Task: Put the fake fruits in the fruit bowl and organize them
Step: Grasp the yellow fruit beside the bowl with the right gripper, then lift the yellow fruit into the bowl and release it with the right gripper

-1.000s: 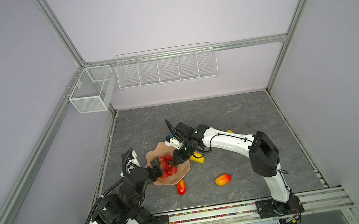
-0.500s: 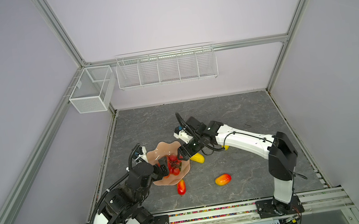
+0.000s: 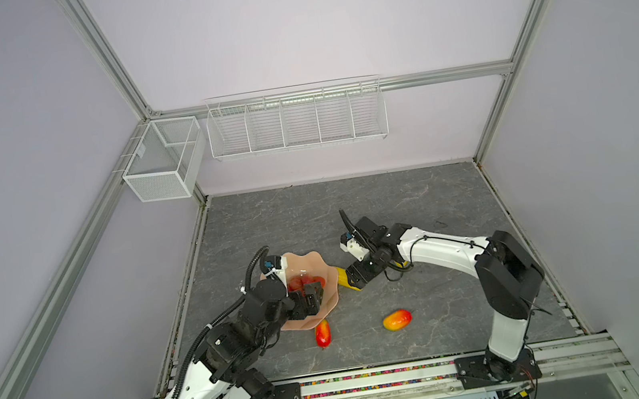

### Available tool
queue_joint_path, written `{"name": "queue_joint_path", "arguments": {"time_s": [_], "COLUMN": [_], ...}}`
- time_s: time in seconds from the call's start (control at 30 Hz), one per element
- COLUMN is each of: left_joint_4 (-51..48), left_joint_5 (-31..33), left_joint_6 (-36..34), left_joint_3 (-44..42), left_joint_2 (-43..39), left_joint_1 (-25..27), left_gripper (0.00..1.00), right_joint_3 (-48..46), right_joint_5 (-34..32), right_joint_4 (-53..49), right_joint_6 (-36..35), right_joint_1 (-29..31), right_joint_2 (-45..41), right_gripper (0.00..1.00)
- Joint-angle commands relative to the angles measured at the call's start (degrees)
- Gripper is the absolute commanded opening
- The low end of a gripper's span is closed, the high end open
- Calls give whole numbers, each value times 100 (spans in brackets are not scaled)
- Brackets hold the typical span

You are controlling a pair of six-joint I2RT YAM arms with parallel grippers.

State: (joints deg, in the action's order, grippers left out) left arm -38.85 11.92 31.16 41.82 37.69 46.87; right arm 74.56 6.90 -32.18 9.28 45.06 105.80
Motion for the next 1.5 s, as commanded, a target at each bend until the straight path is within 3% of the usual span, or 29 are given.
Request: {"name": "queue_joint_path", "arguments": {"time_s": [0.0, 0.43, 0.57, 0.73, 0.93, 1.17, 1.27, 1.47], "left_joint_4": [79, 27, 35, 35, 150, -122, -455, -1312], "left_joint_5": [3, 196, 157, 219, 311, 1404, 1940, 2343], "left_joint_6": [-23, 7, 57, 62, 74, 189, 317, 726], "left_joint_3": [-21, -45, -77, -91, -98, -95, -63, 151], "left_joint_2": [-37, -70, -17, -17, 75, -125, -358, -620], "left_joint_1": [-19, -12, -20, -16, -20, -15, -16, -64], "left_gripper": [99, 99, 99, 99, 99, 99, 99, 99], "right_joint_3": [9, 442, 614, 659, 708, 1482, 1833, 2403], "right_joint_5": [4, -124, -162, -311, -1006, -2086, -1932, -543], "right_joint_4": [357, 271, 114, 9, -457, -780, -445, 143], "right_joint_6": [-282, -427, -522, -628, -460, -244, -560, -1910], "right_joint_1": [41, 171, 179, 171, -119, -224, -84, 418], "right_joint_2": [146, 746, 911, 934, 840, 820, 777, 1071], "right_gripper": [84, 75, 66, 45, 39, 37, 37, 37]}}
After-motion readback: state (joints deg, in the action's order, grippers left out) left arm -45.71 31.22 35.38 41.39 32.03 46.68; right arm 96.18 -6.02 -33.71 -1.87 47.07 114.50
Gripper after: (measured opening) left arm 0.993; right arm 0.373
